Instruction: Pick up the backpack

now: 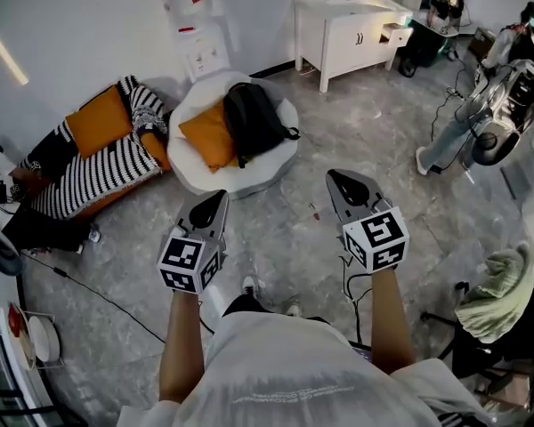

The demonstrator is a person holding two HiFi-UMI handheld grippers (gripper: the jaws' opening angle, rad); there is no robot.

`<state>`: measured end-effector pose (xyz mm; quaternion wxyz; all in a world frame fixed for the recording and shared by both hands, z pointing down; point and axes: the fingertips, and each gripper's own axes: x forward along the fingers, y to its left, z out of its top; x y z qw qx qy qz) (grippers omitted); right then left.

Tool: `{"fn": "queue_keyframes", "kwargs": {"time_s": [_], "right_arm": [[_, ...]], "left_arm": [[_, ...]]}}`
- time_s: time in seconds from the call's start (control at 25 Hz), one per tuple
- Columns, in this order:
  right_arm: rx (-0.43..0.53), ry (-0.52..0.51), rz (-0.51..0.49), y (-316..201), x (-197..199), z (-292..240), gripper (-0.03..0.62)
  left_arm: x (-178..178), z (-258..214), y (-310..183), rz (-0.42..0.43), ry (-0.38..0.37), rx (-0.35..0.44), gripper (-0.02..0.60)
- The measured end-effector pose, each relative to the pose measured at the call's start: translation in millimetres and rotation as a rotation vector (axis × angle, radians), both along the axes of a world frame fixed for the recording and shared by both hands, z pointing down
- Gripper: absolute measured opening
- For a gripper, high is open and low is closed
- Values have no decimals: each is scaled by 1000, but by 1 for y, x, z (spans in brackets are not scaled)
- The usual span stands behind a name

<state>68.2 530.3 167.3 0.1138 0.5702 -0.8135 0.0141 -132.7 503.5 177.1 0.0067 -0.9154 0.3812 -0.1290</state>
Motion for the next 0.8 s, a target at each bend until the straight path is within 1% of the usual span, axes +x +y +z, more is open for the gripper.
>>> {"fn": "queue_keyframes", "kwargs": {"time_s": [0.16, 0.4, 0.56, 0.68, 0.8], "right_arm": [[-27, 28, -37, 3, 6, 11, 0], [-44, 59, -30, -9, 10, 17, 0], [-53, 61, -26, -9, 19, 19, 0], [-47, 67, -19, -24, 25, 19, 0], [-65, 70, -8, -46, 29, 29, 0]], "left_arm": [[6, 8, -2, -19, 0, -15, 20], [17, 11, -14, -5, -18, -8, 20], [22, 8, -21, -13, -1, 0, 20], [26, 10, -40, -11, 7, 5, 20], [30, 25, -62, -5, -5, -18, 20]]}}
